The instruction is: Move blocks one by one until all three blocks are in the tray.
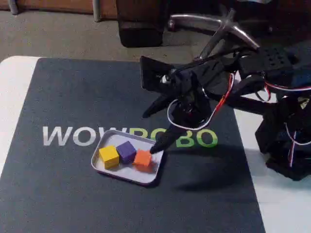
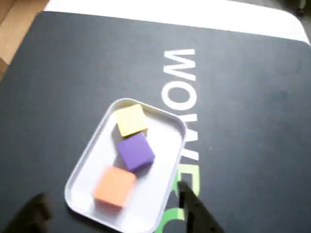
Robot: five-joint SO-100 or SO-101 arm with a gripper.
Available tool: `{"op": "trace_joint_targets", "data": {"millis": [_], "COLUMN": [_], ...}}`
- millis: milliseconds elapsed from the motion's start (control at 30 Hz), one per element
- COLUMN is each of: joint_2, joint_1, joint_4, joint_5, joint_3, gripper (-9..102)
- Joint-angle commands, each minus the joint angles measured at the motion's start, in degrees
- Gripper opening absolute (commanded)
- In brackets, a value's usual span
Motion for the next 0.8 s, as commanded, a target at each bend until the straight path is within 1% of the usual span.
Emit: {"op": "trace_joint_targets", "data": {"millis": [0,233,433,533,600,767], "joint_2": [0.88,5.71,11.78,15.21,19.07,33.75], "joint_1": [0.7,1.05,0.26,-1.58,-3.69,-10.81], "joint_4": [-0.97,-0.97,0.88,3.87,7.29,20.83], "joint_5": [-0.26,-0.53,0.7,2.46,3.96,5.63], "joint_3": [-0.18,2.29,3.87,3.87,3.78,3.87], "gripper": [32,32,32,32,32,30]}}
